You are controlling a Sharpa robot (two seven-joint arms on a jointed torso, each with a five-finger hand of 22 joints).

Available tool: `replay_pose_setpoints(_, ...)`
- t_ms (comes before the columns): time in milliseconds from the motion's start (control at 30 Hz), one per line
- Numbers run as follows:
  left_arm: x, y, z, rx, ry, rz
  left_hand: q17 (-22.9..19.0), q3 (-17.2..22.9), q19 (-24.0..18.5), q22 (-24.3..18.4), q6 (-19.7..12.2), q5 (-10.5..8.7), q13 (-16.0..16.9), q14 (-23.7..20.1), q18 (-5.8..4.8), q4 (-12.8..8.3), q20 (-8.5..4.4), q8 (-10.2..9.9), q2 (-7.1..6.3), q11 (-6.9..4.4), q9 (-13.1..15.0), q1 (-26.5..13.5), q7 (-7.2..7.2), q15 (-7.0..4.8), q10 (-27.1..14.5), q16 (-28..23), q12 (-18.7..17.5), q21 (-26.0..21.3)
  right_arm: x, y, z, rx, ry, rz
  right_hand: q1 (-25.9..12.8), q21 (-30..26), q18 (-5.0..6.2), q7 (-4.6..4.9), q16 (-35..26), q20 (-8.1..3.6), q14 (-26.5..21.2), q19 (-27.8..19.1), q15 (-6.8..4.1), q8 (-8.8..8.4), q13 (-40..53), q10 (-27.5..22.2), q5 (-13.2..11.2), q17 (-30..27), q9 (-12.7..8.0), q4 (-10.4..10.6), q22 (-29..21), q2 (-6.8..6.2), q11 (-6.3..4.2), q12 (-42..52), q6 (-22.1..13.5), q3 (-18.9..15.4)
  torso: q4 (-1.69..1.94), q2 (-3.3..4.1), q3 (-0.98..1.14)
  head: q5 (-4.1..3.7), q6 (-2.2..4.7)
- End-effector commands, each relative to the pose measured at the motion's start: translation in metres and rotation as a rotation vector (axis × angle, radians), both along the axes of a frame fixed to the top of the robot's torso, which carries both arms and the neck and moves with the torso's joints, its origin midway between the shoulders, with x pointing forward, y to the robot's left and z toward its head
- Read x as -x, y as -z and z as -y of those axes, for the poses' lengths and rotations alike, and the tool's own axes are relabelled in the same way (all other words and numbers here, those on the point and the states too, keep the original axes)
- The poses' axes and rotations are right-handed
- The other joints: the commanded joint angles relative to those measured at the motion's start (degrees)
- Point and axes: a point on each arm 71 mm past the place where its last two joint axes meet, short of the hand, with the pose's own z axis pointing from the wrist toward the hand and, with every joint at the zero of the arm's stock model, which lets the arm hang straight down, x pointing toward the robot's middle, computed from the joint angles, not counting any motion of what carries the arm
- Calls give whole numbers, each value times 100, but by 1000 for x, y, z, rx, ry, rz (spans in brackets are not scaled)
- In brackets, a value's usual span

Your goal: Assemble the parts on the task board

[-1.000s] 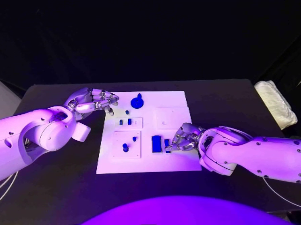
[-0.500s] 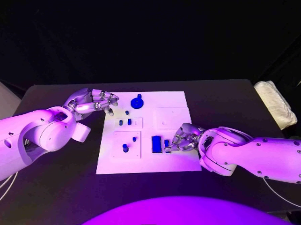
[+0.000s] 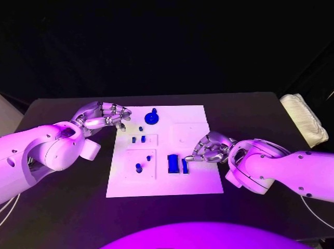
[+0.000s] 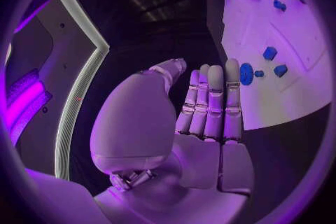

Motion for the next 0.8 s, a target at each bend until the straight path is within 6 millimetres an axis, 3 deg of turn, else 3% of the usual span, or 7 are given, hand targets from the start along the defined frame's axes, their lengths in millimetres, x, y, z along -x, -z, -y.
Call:
replay_pose_setpoints(33, -2, 0, -1, 28, -20, 12, 0, 3, 14, -16, -73, 8, 11, -64, 64, 47, 6, 14, -6, 6, 17, 36, 1, 16, -68, -25, 36, -41, -12, -10, 1, -185, 11, 83, 101, -152, -1, 16, 34, 72, 616, 551, 59, -64, 1002, 165, 61, 1505, -17, -14, 1455, 83, 52, 12, -90, -59, -65, -51, -12, 19, 119)
replay_pose_setpoints(267, -13, 4, -5, 95, -105, 33, -199, 27, -225, -237, -224, 11, -130, -451, 56, 184, 120, 6, -20, 102, 121, 127, 63, 130, -265, -529, -160, -463, -57, -19, 33, -317, 118, 225, 836, -827, 132, 124, -96, 150, 555, 367, 141, -202, 748, -131, 246, 1289, -62, -134, 1265, 290, 146, -611, -320, -2, -133, -185, -62, 19, 375)
replay_pose_setpoints(367, -21, 7, -6, 129, -147, 45, -287, 43, -271, -329, -244, 9, -169, -503, 59, 211, 150, -2, 2, 96, 143, 179, 52, 138, -216, -735, -182, -623, -75, -21, 46, -360, 154, 276, 1195, -1674, 287, 199, -422, 207, 382, 120, 199, -290, 348, -589, 28, 797, -99, -184, 1015, 352, 212, -1515, -452, 121, -135, -246, -86, 30, 524)
replay_pose_setpoints(467, -31, 11, -9, 160, -194, 56, -441, 74, -340, -467, -288, 4, -272, -542, 56, 259, 193, -51, 2, 109, 134, 223, 53, 164, -163, -1109, -310, -862, -92, -23, 54, -410, 189, 308, 1482, -3734, 620, 279, -1169, 285, -93, -557, 279, -355, -915, -1787, -25, -126, -127, -101, 316, 361, 288, -3881, -569, 186, -137, -300, -86, 65, 672)
replay_pose_setpoints(567, -43, 15, -14, 189, -251, 68, -734, 122, -385, -735, -352, -4, -509, -453, 57, 360, 275, -150, -30, 142, 73, 269, 71, 224, -12, -1904, -680, -1295, -110, -24, 57, -461, 219, 330, 1719, -6702, 996, 395, -2918, 430, -1310, -1683, 427, -443, -2058, -2358, -72, -1867, -232, -12, -955, 420, 432, -5070, -774, 270, -155, -362, -73, 117, 806)
replay_pose_setpoints(667, -55, 19, -18, 200, -304, 77, -1047, 154, -514, -1150, -504, -17, -823, -516, 48, 465, 434, -300, -92, 267, -31, 290, 30, 380, 110, -3035, -1290, -1947, -125, -24, 56, -490, 238, 350, 1881, -7616, 976, 539, -4632, 612, -2313, -2086, 563, -516, -3507, -2517, -118, -3084, -387, -7, -1811, 488, 532, -6054, -843, 402, -187, -406, -52, 178, 900)
replay_pose_setpoints(800, -65, 25, -19, 200, -351, 83, -1348, -14, -851, -1824, -727, -21, -1017, -1068, 40, 468, 720, -548, -63, 443, -240, 294, -54, 661, -159, -4319, -2081, -2980, -137, -23, 52, -524, 236, 359, 1995, -8646, 1004, 587, -6416, 853, -2643, -2376, 832, -742, -4985, -2370, -249, -4191, -612, -15, -3143, 478, 708, -6870, -733, 690, -198, -471, -31, 230, 977)
